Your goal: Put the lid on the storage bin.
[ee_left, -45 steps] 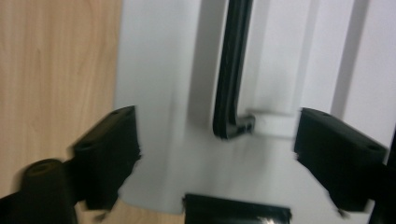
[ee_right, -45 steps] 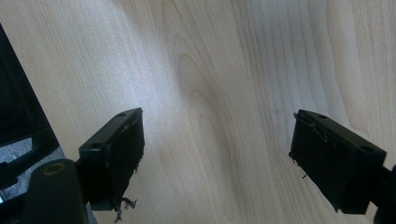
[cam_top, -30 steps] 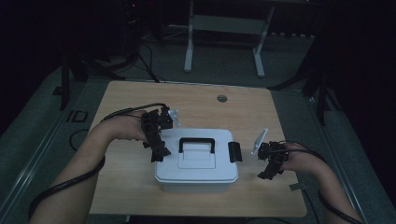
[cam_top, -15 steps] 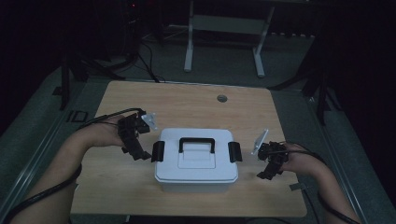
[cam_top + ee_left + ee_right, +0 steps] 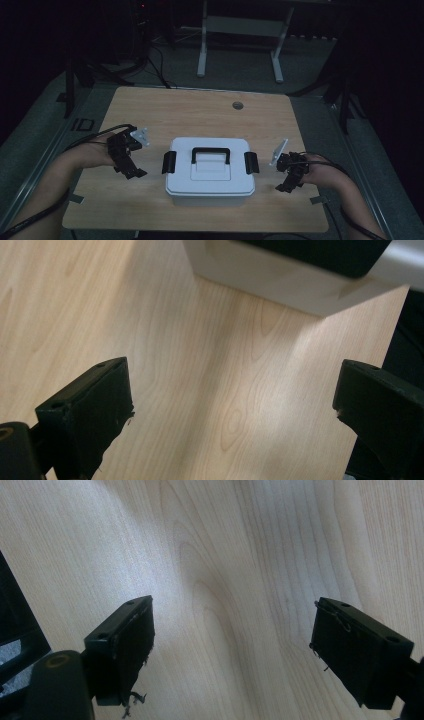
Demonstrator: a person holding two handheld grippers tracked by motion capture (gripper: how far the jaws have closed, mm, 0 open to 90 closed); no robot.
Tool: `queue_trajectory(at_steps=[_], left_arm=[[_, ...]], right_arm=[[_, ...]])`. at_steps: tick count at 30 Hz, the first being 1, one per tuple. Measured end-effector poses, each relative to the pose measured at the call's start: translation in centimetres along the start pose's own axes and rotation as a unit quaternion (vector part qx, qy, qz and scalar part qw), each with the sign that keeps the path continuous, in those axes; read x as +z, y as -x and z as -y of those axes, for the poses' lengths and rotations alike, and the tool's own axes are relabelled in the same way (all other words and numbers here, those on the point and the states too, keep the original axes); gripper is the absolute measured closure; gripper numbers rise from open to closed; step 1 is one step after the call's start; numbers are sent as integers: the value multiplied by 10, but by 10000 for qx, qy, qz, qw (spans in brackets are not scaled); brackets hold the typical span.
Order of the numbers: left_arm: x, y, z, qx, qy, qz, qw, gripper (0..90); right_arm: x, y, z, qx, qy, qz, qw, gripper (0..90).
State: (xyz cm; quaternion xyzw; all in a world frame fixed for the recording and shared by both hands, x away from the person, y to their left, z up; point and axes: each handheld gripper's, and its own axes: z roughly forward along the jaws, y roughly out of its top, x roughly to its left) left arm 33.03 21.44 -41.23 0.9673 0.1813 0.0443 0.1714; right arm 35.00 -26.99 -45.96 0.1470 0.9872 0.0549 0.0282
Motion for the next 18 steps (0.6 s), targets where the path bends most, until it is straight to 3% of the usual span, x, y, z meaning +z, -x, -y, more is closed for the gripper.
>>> queue_trajectory(at_steps=[7, 18], left_arm=[[11, 3, 15, -34, -95, -13, 9999, 23], [28, 6, 34, -158, 34, 82, 9998, 23]], right_arm=[[3, -1, 0, 15, 8, 2, 10000, 170], [9, -2, 5, 40, 131, 34, 9999, 170]])
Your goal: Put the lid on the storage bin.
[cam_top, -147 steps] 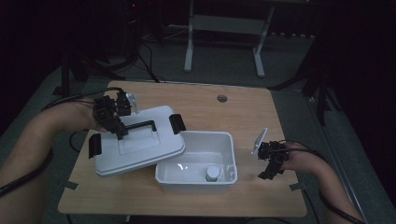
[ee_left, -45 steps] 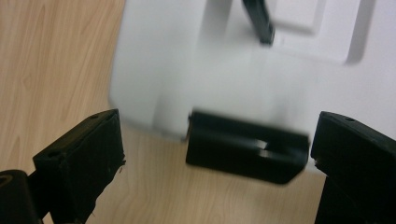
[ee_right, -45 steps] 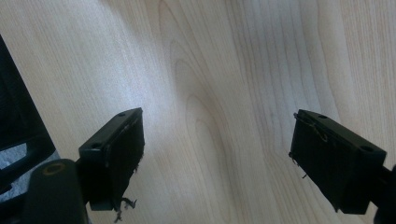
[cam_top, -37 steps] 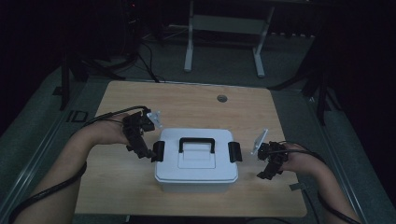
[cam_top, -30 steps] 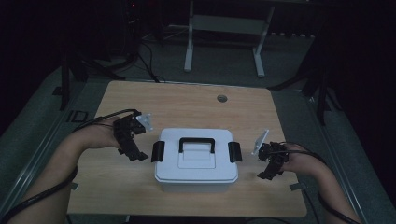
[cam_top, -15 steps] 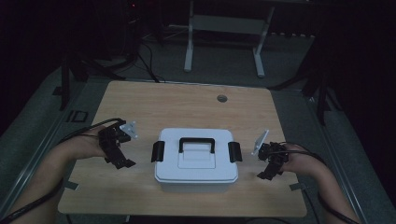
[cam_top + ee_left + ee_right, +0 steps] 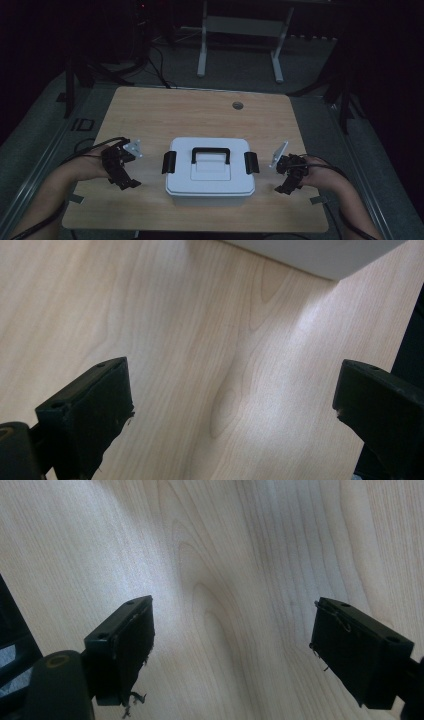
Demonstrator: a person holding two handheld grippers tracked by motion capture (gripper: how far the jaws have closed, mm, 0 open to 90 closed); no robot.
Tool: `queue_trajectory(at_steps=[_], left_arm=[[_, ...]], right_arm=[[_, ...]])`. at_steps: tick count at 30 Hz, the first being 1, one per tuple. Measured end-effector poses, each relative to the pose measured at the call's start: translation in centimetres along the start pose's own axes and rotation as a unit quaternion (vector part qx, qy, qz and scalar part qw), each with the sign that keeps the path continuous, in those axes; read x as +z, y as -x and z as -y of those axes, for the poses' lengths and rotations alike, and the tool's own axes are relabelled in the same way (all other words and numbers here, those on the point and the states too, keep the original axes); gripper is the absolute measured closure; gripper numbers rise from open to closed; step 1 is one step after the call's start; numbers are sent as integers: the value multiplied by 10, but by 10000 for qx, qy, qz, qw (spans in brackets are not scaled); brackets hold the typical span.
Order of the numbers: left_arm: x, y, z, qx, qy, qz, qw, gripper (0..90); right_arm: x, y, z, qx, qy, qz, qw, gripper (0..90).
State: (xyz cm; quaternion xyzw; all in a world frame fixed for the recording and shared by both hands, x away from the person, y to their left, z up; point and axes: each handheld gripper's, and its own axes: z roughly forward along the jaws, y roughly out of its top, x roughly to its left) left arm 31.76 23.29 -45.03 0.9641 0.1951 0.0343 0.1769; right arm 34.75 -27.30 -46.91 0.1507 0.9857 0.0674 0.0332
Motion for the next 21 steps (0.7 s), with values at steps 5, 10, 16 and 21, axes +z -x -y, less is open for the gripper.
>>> queue_trajectory(at_steps=[5, 10, 16, 21], left_arm=[[8, 1, 9, -76, 136, 63, 9999, 23], [19, 5, 17, -79, 211, 83, 9997, 23], [32, 7, 30, -185, 283, 99, 9994, 24], [39, 8, 37, -218, 227, 140, 9994, 24]], right_arm=[[1, 0, 4, 92, 127, 6, 9999, 170], [6, 2, 11, 180, 284, -16, 9994, 171], [14, 1, 16, 247, 337, -53, 9991, 170], [17, 2, 19, 278, 365, -42, 9989, 170]])
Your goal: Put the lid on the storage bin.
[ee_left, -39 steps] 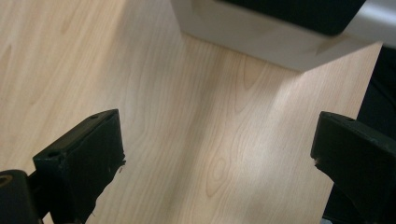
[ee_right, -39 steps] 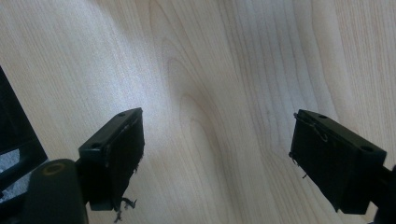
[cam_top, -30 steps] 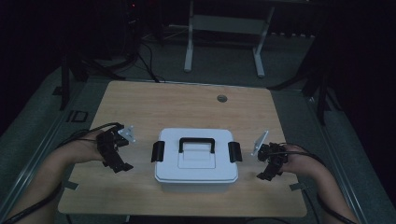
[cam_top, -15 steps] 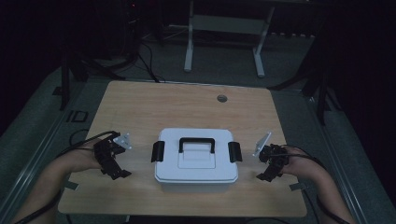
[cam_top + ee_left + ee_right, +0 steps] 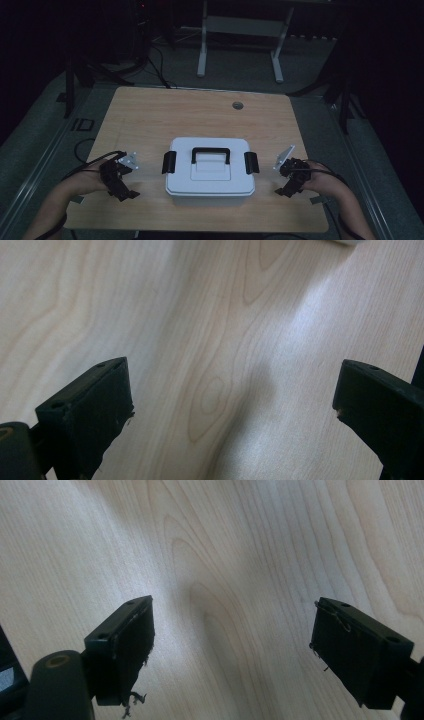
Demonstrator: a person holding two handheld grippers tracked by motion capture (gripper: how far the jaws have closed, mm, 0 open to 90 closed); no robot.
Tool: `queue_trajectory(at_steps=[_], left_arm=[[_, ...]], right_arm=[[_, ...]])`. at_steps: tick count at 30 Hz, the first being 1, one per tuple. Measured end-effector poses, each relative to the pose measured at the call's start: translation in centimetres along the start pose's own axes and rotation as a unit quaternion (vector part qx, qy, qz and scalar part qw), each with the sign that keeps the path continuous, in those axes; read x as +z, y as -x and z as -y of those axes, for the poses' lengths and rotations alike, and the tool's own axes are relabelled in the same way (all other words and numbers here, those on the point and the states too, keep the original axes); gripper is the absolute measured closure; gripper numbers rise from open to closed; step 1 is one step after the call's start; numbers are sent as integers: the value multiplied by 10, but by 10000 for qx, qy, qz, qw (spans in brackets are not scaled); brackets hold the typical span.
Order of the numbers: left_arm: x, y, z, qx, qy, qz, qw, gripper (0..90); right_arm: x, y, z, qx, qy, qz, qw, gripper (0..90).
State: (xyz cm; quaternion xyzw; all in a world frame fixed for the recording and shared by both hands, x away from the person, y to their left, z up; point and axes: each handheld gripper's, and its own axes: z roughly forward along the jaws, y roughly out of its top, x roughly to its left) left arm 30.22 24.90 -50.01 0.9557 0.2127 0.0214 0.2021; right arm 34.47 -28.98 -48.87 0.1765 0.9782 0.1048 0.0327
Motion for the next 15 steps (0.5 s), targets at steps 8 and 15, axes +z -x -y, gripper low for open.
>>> queue_trajectory(at_steps=[8, 15], left_arm=[[8, 3, 14, -93, 51, -78, 9999, 23], [16, 5, 25, -206, 142, 7, 9997, 24]], right_arm=[[5, 0, 9, 140, 121, 54, 9998, 170], [10, 1, 15, 211, 209, 15, 9996, 170]])
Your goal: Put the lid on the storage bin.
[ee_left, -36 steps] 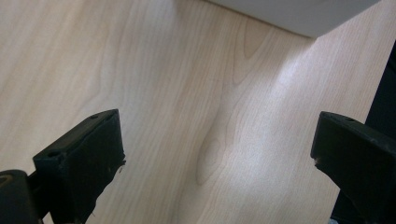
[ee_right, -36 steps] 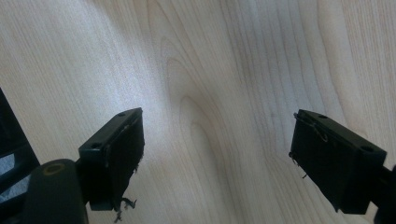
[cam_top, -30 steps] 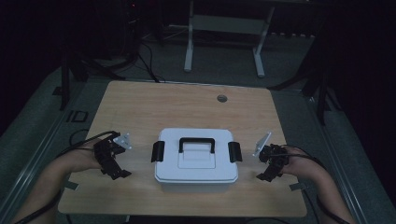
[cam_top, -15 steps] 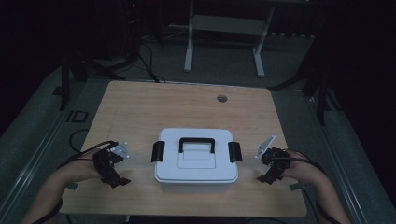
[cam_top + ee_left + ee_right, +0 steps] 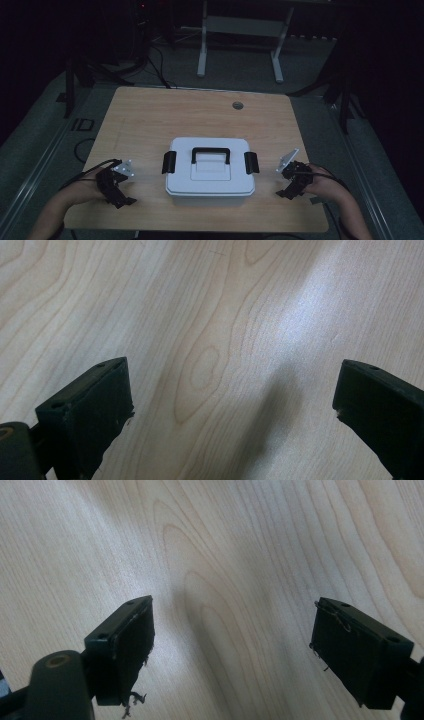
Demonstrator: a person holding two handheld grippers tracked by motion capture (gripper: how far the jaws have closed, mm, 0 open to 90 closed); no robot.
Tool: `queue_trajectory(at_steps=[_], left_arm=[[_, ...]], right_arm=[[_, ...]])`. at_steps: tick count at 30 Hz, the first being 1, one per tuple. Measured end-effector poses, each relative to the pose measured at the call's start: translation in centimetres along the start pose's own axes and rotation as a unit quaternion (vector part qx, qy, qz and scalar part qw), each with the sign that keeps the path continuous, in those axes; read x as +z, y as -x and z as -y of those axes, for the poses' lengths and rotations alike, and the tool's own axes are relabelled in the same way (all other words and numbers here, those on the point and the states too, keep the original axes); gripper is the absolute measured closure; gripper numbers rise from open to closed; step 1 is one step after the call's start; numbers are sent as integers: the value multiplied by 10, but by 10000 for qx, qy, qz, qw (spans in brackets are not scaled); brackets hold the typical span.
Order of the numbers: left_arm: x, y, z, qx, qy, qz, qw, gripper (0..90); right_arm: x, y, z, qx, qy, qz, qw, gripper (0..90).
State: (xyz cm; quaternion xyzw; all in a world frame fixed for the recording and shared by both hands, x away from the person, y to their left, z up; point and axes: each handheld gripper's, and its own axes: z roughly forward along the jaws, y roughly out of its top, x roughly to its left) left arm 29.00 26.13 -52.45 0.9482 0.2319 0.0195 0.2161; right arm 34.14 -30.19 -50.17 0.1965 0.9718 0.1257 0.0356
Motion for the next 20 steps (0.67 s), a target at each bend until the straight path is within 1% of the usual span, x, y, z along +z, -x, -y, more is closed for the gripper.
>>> queue_trajectory(at_steps=[5, 9, 12, 13, 17, 20], left_arm=[[2, 0, 2, 22, -65, -18, 10000, 24], [1, 1, 3, 6, -3, -43, 10000, 23], [1, 1, 4, -12, -40, -45, 10000, 24], [1, 1, 4, 15, -36, -49, 10000, 23], [1, 2, 7, 4, -12, -60, 10000, 24], [2, 2, 8, -33, -38, -25, 10000, 24]], right_arm=[[2, 1, 3, 55, 76, -3, 10000, 170], [2, 1, 6, 81, 151, 1, 9999, 170], [2, 1, 7, 100, 148, 30, 9998, 170], [3, 1, 7, 108, 154, 26, 9998, 170], [3, 2, 9, 98, 164, 35, 9998, 170], [3, 2, 10, 119, 150, 52, 9998, 170]])
